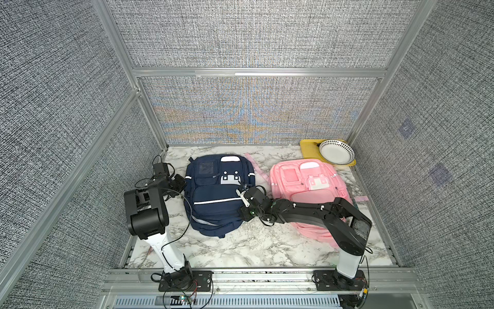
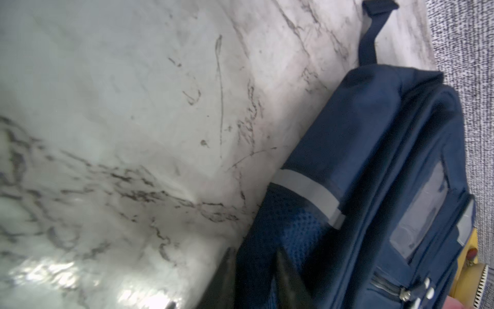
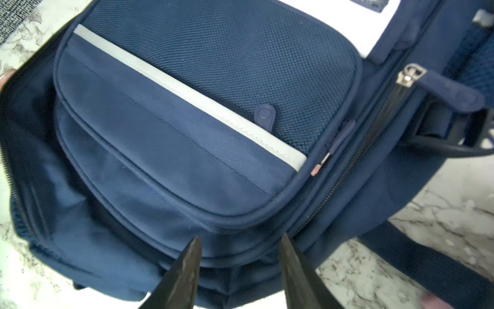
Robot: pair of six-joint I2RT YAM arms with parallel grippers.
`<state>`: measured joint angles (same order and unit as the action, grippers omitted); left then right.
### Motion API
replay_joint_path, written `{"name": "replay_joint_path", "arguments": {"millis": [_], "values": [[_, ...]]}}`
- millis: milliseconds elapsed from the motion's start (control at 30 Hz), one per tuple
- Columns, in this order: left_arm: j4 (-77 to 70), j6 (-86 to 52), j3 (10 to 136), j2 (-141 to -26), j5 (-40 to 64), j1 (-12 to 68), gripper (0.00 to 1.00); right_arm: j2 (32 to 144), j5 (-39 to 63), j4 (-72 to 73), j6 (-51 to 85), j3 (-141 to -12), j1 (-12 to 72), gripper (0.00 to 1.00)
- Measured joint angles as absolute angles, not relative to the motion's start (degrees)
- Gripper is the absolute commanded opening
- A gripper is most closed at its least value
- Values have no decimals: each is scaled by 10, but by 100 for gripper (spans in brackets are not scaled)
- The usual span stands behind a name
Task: Zip up the backpack
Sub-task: Adjust the backpack at the center of the board.
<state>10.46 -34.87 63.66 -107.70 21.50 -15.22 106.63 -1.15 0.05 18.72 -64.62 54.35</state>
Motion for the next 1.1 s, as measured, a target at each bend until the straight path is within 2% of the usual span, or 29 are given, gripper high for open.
{"name": "replay_joint_path", "arguments": {"millis": [33, 433, 833, 967, 1100], "values": [[101, -348, 634, -1073, 216, -150, 0, 1070, -10, 3, 193, -645, 539, 52], [66, -378, 550, -978, 218, -140, 0, 1115, 37, 29, 212, -662, 450, 53], [171, -426, 458, -806, 208, -110, 0, 1209, 25, 5, 178, -828, 379, 53], [210, -435, 442, -763, 208, -101, 0, 1205, 28, -5, 162, -852, 379, 54], [236, -438, 432, -740, 210, -99, 0, 1154, 35, -7, 157, -829, 386, 54]]}}
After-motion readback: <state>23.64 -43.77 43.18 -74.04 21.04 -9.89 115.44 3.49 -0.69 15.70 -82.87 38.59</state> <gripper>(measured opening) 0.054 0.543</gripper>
